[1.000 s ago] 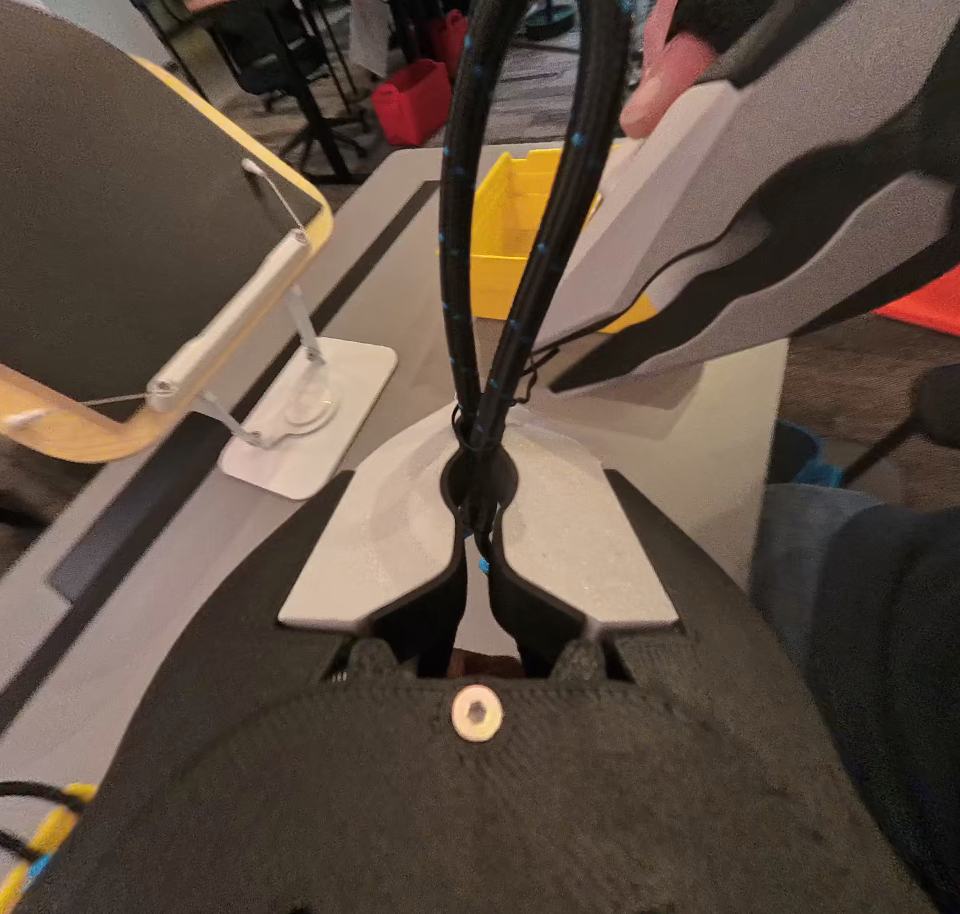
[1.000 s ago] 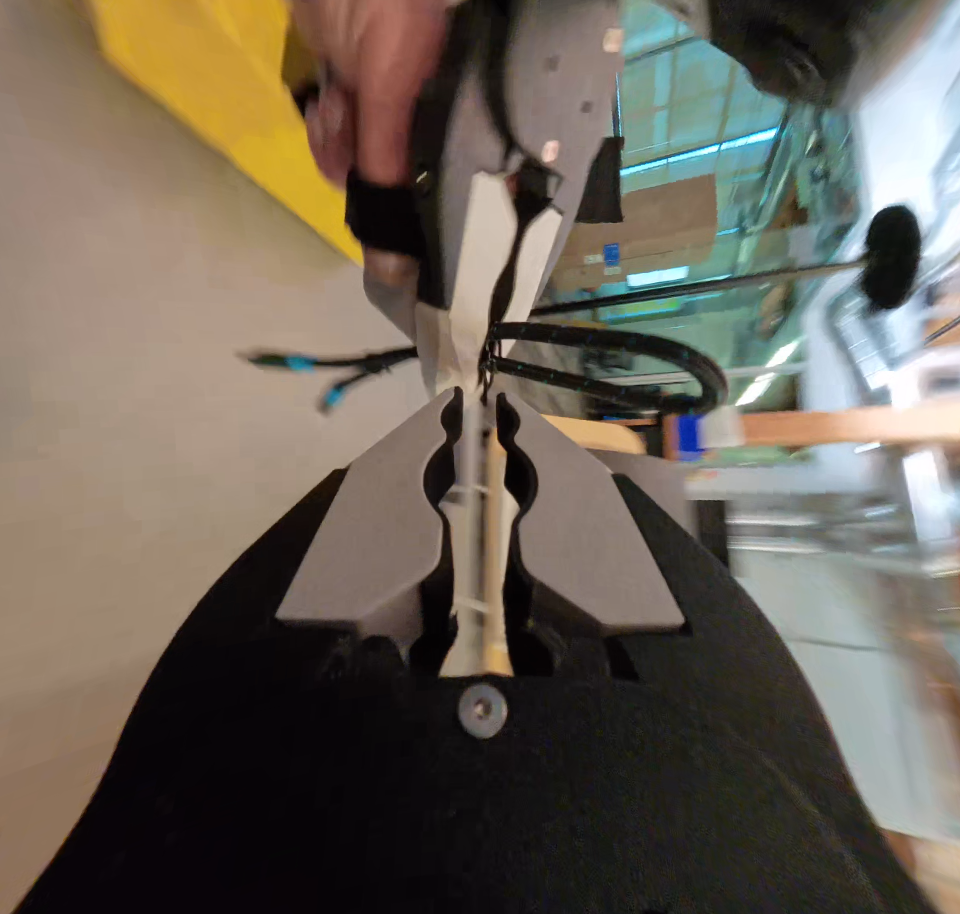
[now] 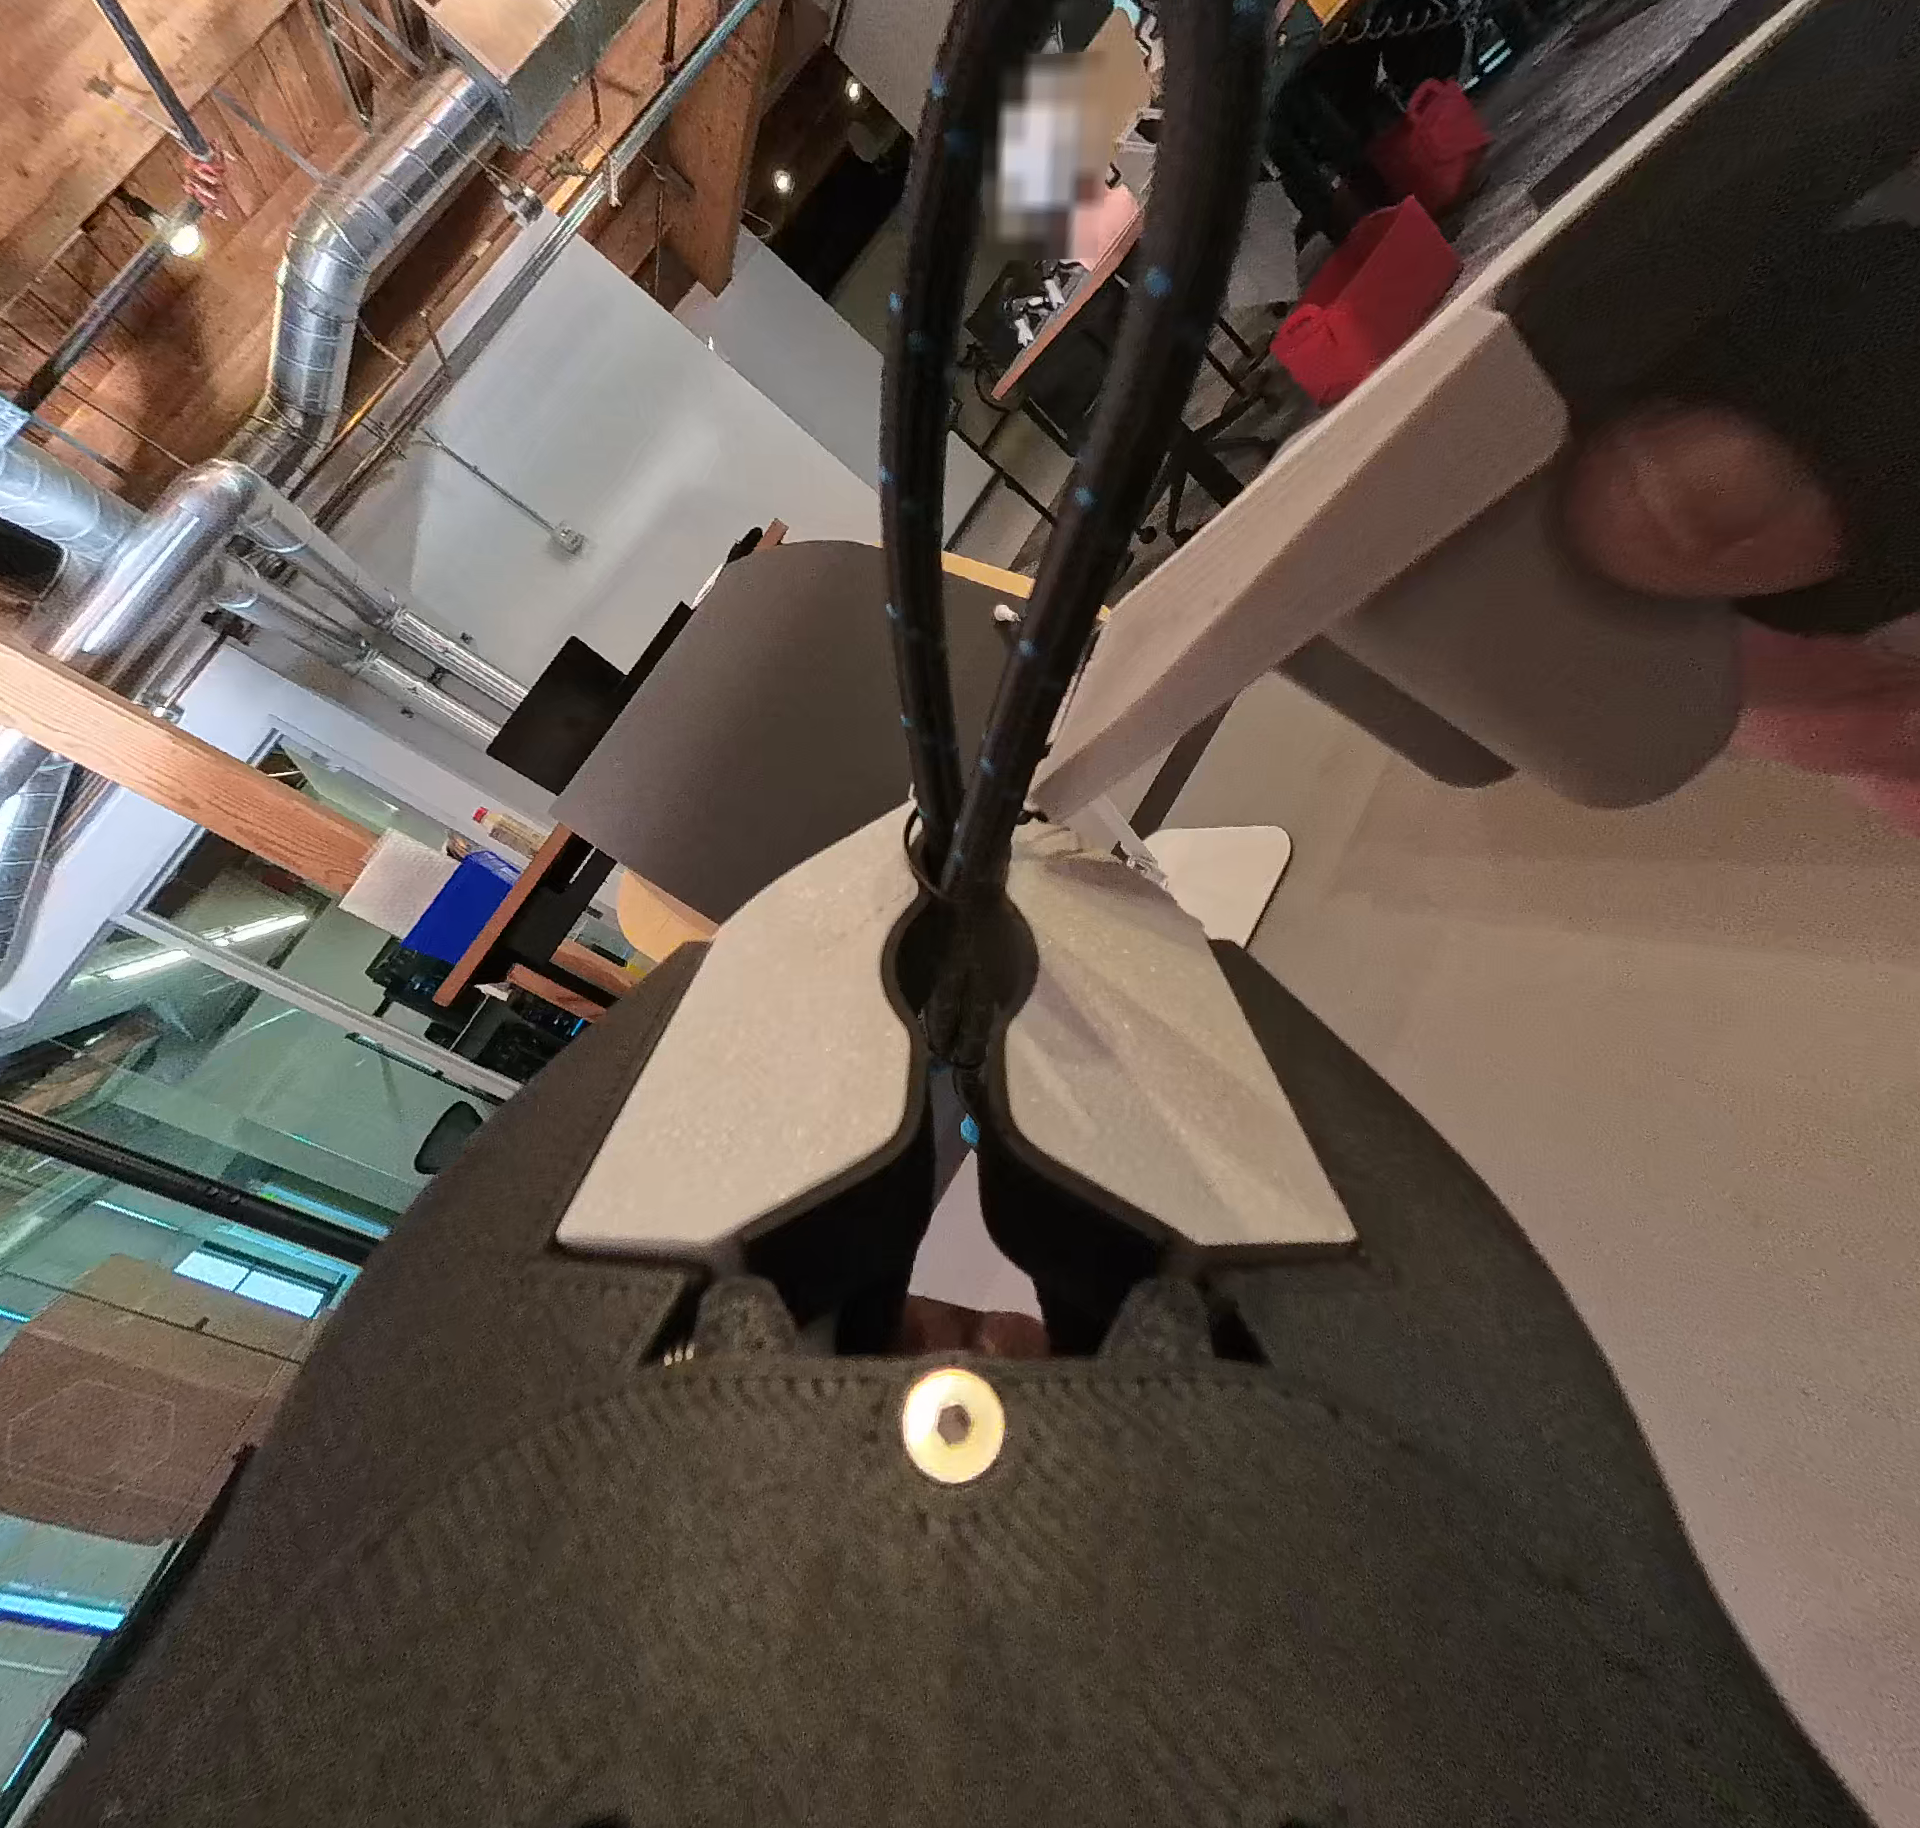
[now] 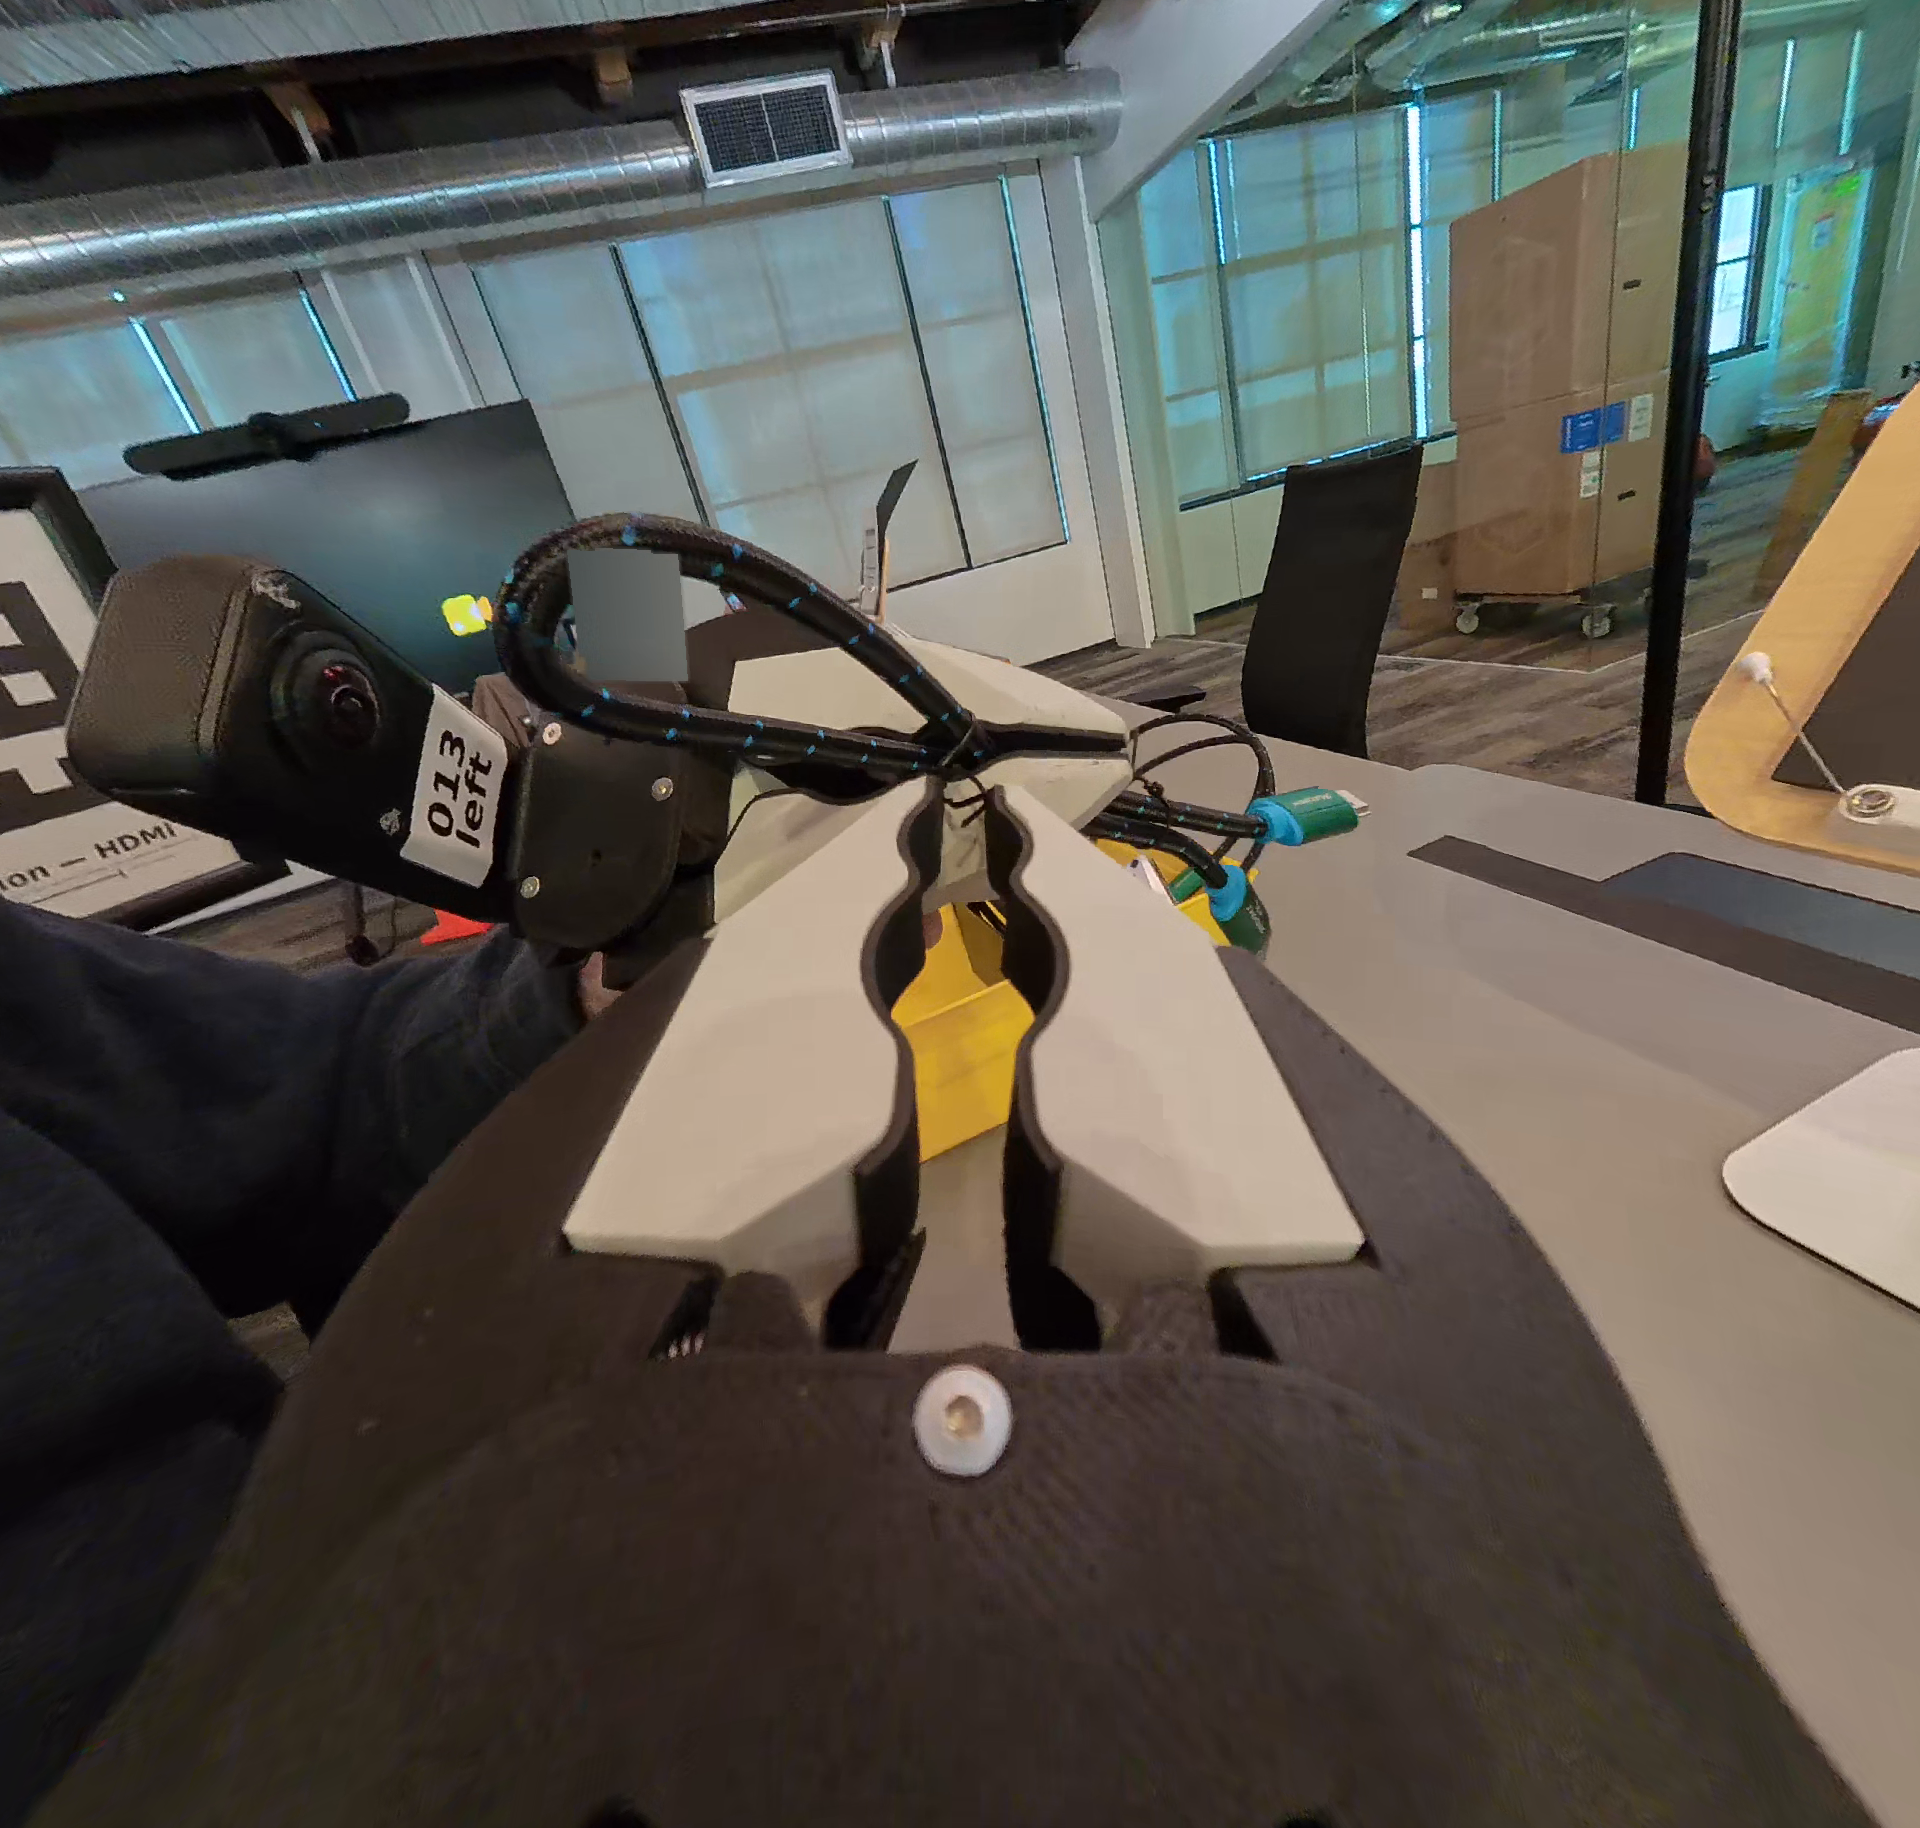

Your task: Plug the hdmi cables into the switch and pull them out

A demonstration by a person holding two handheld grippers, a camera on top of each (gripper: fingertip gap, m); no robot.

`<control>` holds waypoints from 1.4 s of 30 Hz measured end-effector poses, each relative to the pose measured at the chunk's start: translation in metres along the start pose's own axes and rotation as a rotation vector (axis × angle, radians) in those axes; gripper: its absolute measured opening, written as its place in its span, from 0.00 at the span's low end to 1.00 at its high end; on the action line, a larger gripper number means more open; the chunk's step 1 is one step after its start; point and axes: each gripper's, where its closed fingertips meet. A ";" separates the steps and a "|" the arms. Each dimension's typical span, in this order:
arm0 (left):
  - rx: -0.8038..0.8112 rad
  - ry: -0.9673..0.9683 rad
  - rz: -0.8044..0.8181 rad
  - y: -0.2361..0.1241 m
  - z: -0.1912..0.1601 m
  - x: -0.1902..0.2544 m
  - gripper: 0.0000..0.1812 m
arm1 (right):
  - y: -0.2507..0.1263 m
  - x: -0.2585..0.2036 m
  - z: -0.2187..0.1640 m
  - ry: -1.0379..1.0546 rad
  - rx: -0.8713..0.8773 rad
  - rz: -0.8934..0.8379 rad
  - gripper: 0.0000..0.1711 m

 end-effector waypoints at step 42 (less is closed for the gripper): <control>0.100 -0.115 -0.040 0.006 0.012 0.002 0.01 | -0.023 0.002 0.008 0.220 0.010 0.069 0.14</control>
Point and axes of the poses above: each gripper's, where its closed fingertips meet, y out along the fingers, z out of its top, x = y × z across the jaws, and after that the axes turned 1 degree about x, right-handed
